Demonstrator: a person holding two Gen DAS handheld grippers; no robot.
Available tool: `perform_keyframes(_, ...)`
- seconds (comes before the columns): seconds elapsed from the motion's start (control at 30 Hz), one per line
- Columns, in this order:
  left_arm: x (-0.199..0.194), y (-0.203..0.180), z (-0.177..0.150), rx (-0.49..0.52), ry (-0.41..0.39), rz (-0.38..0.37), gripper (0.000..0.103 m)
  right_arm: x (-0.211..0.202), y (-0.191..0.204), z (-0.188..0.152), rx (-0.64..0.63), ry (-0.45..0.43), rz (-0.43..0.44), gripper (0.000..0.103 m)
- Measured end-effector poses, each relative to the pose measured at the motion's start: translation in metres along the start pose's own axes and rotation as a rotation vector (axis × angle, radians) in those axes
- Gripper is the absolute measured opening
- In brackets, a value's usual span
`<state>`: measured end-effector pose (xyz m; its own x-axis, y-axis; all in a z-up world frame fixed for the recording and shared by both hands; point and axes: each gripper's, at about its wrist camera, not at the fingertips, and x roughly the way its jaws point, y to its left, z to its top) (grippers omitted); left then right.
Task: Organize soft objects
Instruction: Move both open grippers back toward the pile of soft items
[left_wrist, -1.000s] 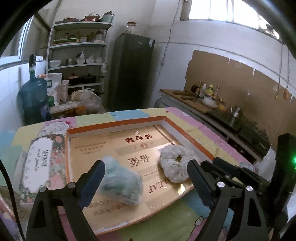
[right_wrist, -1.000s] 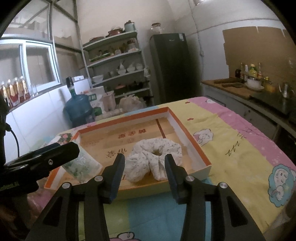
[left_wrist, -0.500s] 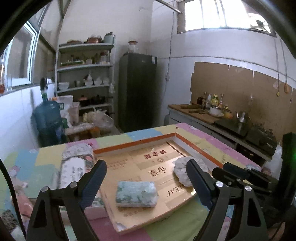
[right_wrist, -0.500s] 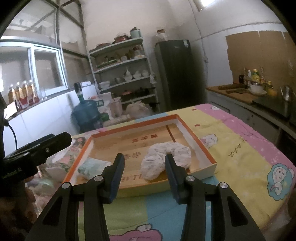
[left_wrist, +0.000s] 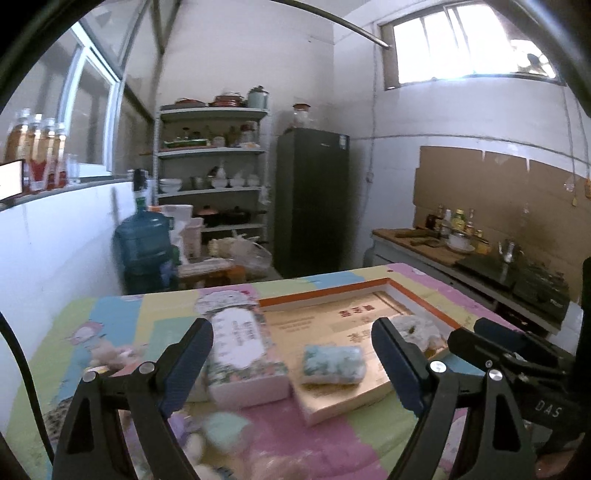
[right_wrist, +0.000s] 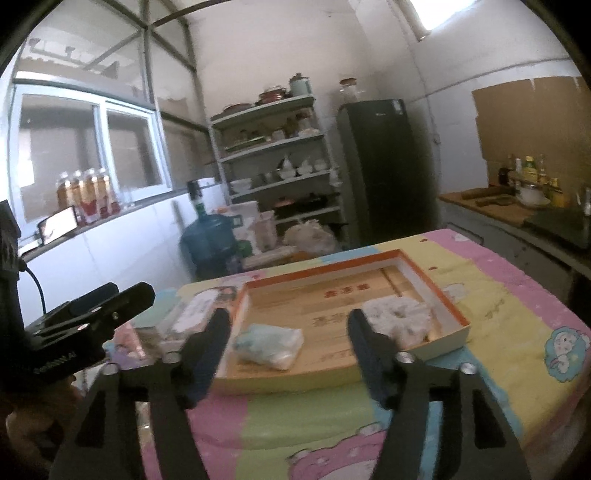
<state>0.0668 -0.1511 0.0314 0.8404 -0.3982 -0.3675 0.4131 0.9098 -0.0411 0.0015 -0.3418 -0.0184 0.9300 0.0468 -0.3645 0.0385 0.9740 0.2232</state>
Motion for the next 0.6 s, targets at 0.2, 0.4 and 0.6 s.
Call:
perform_keyframes(0.2,-0.027,0.025,-0.013,-0.001,-0.006,0.071,0.088,0.005,0.033,-0.008,-0.029,0.035,0.050,0.073)
perform_keyframes(0.4,-0.050,0.047,-0.027,-0.015,-0.008,0.102,0.088,0.010,0.060,-0.016,-0.066,0.067,0.086,0.073)
perform_keyframes(0.6,-0.071,0.067,-0.039,-0.052,-0.013,0.131,0.088,0.010,0.073,-0.017,-0.076,0.078,0.111,0.073)
